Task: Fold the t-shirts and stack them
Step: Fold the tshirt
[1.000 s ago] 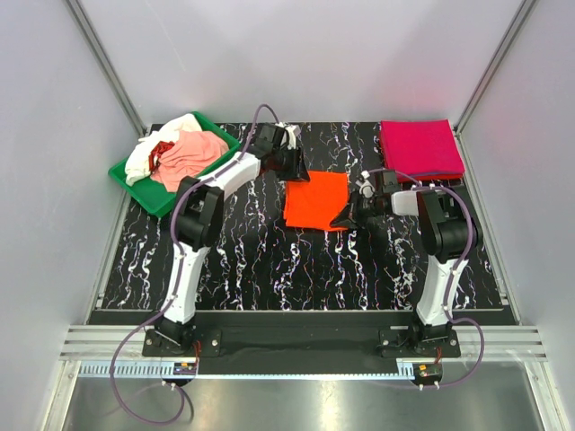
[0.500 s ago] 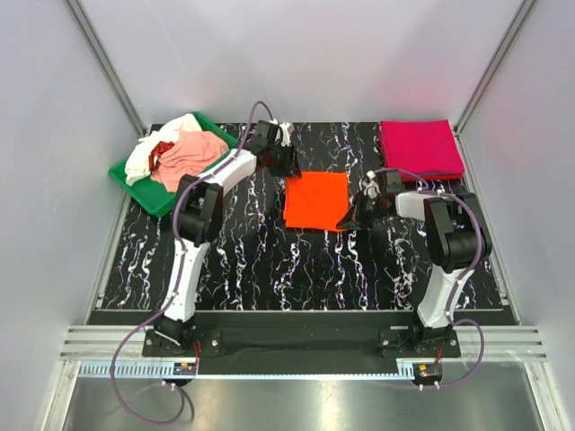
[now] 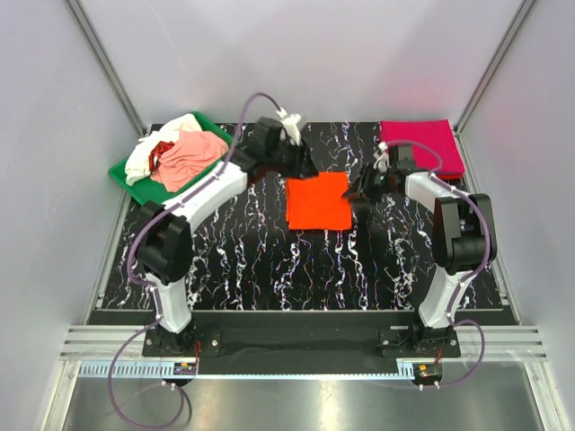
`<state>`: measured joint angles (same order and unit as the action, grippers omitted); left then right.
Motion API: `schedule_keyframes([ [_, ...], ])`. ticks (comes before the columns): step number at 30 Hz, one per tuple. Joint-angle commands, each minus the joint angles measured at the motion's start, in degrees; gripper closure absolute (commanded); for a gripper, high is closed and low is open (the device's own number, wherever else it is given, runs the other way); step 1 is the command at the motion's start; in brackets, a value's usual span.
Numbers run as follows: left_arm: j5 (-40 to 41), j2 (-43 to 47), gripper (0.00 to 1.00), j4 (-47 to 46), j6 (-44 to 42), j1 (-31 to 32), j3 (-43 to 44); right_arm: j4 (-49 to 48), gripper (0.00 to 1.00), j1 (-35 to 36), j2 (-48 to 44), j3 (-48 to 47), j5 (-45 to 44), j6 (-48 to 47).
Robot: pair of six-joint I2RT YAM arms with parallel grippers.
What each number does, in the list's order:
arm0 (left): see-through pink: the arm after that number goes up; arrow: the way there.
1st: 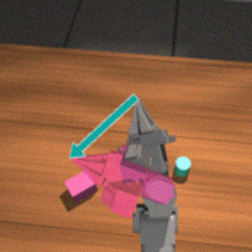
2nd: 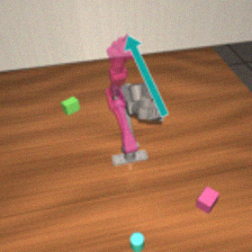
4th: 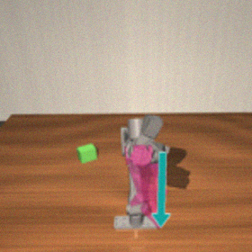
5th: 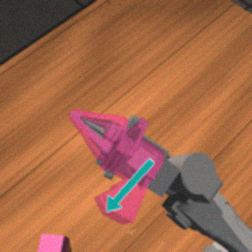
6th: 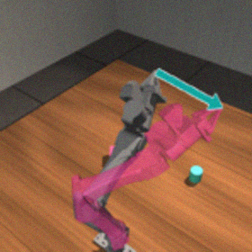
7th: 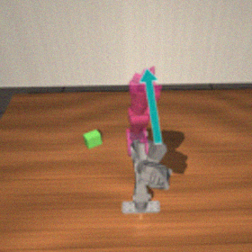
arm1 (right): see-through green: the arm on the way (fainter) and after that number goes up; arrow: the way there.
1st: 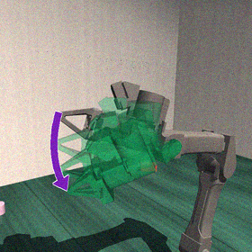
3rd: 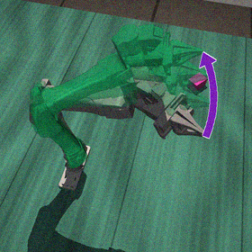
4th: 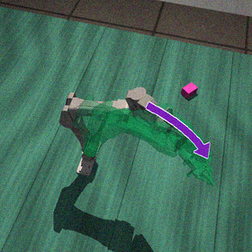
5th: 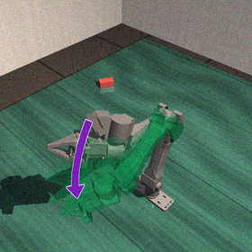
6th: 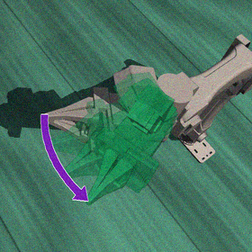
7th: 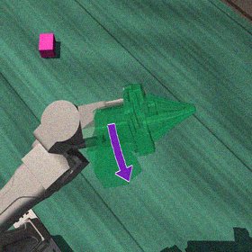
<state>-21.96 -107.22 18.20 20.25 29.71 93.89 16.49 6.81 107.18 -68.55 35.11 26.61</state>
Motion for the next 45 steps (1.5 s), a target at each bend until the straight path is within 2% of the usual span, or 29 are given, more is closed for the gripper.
schedule_keyframes([
  [1, -0.02, -1.15, 0.56, -3.6, 3.04, 4.47, -6.69, 0.47, 0.58, -2.67, 1.36, -6.49, 0.66, -2.53],
  [4, 1.21, -2.73, 0.57, -3.87, 4.09, 5.53, -10.03, 1.88, 0.51, -3.55, 2.59, -9.57, 0.39, -3.32],
  [5, 1.3, -3.17, 0.58, -3.96, 4.1, 5.44, -10.73, 2.31, 0.44, -3.56, 2.95, -10.71, 0.22, -4.19],
  [9, 4.98, -5.28, 0.6, -1.94, 4.18, 4.92, -13.63, 3.11, 0.37, -3.73, 5.32, -13.01, -0.48, -5.25],
  [17, 12.8, -8.0, 0.61, 3.42, 3.65, 1.06, -15.57, 3.11, 0.3, -3.82, 8.84, -15.73, -4.08, -7.71],
  [20, 14.04, -8.79, 0.61, 4.83, 3.48, -0.96, -15.4, 3.28, 0.27, -4.17, 11.91, -19.15, -2.43, -8.94],
  [26, 15.36, -11.34, 0.62, 8.87, 1.9, -5.36, -11.55, 3.11, 0.3, -4.35, 17.98, -23.46, 3.37, -10.0],
  [31, 16.42, -12.66, 0.63, 11.6, 0.23, -7.21, -7.58, 3.37, 0.32, -4.43, 21.05, -26.01, 3.91, -10.26],
  [34, 13.88, -11.96, 0.63, 11.69, 0.32, -7.57, -6.17, 3.81, 0.33, -4.43, 21.5, -25.67, 3.12, -8.86],
  [40, 10.27, -7.22, 0.62, 12.39, 1.02, -7.57, -6.26, 3.72, 0.31, -3.65, 22.11, -25.04, 1.63, -7.98],
  [45, 8.86, 0.51, 0.61, 15.28, 0.06, -7.57, -6.35, 4.07, 0.3, -2.15, 24.83, -27.07, 1.45, -8.07],
])
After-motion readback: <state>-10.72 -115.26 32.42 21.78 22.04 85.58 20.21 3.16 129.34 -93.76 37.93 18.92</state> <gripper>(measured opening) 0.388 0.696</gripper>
